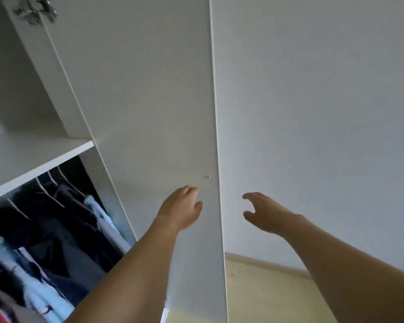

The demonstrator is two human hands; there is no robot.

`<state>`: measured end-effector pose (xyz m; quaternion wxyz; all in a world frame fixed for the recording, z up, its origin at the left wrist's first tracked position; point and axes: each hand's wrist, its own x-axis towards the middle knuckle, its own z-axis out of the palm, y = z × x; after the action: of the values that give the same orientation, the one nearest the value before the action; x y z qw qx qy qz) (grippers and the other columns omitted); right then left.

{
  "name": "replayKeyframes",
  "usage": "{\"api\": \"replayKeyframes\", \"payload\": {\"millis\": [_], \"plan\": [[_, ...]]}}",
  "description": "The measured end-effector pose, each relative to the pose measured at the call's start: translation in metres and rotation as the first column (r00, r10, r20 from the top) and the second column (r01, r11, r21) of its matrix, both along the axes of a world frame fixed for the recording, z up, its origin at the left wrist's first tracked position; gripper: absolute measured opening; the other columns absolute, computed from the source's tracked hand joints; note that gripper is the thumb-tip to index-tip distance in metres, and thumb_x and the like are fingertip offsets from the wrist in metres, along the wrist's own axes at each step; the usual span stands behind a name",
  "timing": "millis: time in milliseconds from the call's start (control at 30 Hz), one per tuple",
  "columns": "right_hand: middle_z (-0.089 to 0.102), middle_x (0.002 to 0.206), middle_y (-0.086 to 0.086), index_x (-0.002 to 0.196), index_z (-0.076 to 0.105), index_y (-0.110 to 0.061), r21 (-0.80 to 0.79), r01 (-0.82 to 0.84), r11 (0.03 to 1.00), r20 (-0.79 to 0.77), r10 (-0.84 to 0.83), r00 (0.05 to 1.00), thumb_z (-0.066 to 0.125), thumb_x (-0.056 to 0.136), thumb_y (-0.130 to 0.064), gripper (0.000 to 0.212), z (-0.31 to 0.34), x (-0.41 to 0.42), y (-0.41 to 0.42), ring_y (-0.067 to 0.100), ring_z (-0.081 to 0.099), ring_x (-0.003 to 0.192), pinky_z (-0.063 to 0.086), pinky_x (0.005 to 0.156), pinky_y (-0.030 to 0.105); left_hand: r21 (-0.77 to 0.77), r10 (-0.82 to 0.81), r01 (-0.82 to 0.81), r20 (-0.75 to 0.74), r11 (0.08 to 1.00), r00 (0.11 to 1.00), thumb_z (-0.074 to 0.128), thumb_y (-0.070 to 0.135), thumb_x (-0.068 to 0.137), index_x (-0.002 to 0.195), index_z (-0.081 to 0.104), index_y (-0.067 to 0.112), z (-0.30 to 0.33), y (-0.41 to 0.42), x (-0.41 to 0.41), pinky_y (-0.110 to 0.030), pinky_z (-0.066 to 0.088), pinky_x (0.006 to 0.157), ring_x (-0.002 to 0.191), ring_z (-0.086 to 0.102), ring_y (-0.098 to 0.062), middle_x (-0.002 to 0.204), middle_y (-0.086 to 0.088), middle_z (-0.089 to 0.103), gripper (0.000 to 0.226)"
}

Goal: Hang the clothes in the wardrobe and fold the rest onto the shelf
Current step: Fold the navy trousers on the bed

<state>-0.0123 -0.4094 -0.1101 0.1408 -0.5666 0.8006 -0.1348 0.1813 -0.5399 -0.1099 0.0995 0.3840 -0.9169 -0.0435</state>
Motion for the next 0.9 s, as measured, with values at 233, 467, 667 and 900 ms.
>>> {"api": "replayKeyframes", "payload": {"millis": [233, 467, 667, 900], "plan": [[0.031, 0.151, -0.006, 0.145, 0.03, -0.023, 0.006, 0.154, 0.988, -0.051, -0.154, 0.987, 0.043, 0.096, -0.031, 0.052, -0.012, -0.121, 0.157, 0.017, 0.036, 0.135, 0.035, 0.105, 0.033, 0.0, -0.162, 0.162, 0.018, 0.987, 0.987, 0.035, 0.033, 0.1, 0.141, 0.037, 0.017, -0.013, 0.126, -0.141, -0.032, 0.037, 0.099, 0.134, 0.035, -0.017, 0.148, 0.004, 0.037, 0.044], [0.031, 0.152, -0.004, 0.146, 0.03, -0.021, 0.048, 0.318, 0.947, -0.024, -0.317, 0.948, 0.044, 0.095, -0.027, 0.053, -0.013, -0.228, 0.299, 0.019, 0.035, 0.136, 0.034, 0.107, 0.033, 0.007, -0.351, 0.351, 0.033, 0.936, 0.936, 0.034, 0.031, 0.1, 0.143, 0.036, 0.017, -0.007, 0.248, -0.278, -0.032, 0.035, 0.102, 0.137, 0.032, -0.017, 0.151, 0.004, 0.033, 0.045], [0.031, 0.152, -0.001, 0.147, 0.03, -0.019, 0.005, 0.387, 0.922, 0.039, -0.387, 0.921, 0.045, 0.096, -0.026, 0.053, -0.018, -0.303, 0.354, 0.02, 0.035, 0.136, 0.035, 0.109, 0.035, 0.028, -0.414, 0.413, 0.086, 0.91, 0.906, 0.034, 0.031, 0.1, 0.141, 0.039, 0.015, -0.014, 0.293, -0.371, -0.033, 0.037, 0.103, 0.135, 0.035, -0.018, 0.149, 0.002, 0.036, 0.044], [0.031, 0.151, -0.003, 0.146, 0.029, -0.02, 0.058, 0.416, 0.908, 0.005, -0.417, 0.909, 0.043, 0.096, -0.025, 0.052, -0.023, -0.396, 0.401, 0.02, 0.038, 0.133, 0.036, 0.104, 0.032, 0.097, -0.433, 0.427, 0.062, 0.899, 0.899, 0.033, 0.027, 0.098, 0.131, 0.046, 0.011, -0.033, 0.323, -0.484, -0.034, 0.04, 0.097, 0.127, 0.042, -0.022, 0.141, -0.002, 0.044, 0.039]]}}
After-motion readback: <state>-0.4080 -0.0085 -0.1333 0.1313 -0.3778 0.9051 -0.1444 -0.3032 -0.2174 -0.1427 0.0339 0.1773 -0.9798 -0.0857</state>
